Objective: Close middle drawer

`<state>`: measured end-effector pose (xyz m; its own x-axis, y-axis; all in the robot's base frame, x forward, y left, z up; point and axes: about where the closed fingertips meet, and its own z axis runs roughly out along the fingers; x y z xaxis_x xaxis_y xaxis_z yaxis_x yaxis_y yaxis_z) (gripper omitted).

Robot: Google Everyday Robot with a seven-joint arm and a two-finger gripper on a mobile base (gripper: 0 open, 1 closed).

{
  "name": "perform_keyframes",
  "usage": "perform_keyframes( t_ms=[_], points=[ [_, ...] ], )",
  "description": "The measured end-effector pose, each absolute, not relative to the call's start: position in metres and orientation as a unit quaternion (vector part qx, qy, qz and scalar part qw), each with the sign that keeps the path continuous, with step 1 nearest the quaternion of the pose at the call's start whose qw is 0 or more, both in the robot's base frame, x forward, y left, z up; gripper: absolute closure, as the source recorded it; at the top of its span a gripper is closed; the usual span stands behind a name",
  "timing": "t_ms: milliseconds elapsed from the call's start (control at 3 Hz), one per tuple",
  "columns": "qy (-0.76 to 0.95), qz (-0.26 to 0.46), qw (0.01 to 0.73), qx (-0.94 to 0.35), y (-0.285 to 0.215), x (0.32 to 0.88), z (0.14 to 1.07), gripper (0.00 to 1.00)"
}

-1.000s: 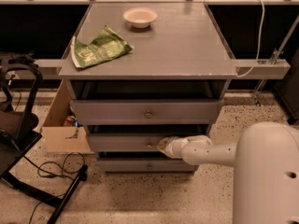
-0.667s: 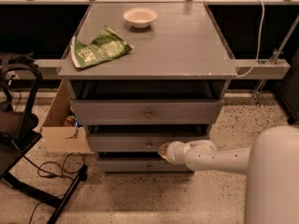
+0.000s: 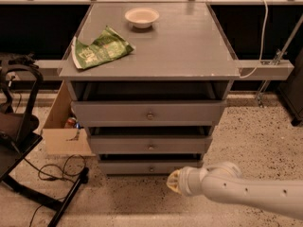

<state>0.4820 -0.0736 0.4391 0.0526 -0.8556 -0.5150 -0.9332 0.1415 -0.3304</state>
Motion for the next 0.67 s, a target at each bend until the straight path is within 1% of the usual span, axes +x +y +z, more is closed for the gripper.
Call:
perform_keyframes(
  t_ms=[333,667],
  points=[
    [0.692,0.042,0.276,-0.666,-0.109,0.404,0.487,1.00],
    [0.703,0.008,0.275,-0.655,-0.135,0.396,0.524,0.83]
  ],
)
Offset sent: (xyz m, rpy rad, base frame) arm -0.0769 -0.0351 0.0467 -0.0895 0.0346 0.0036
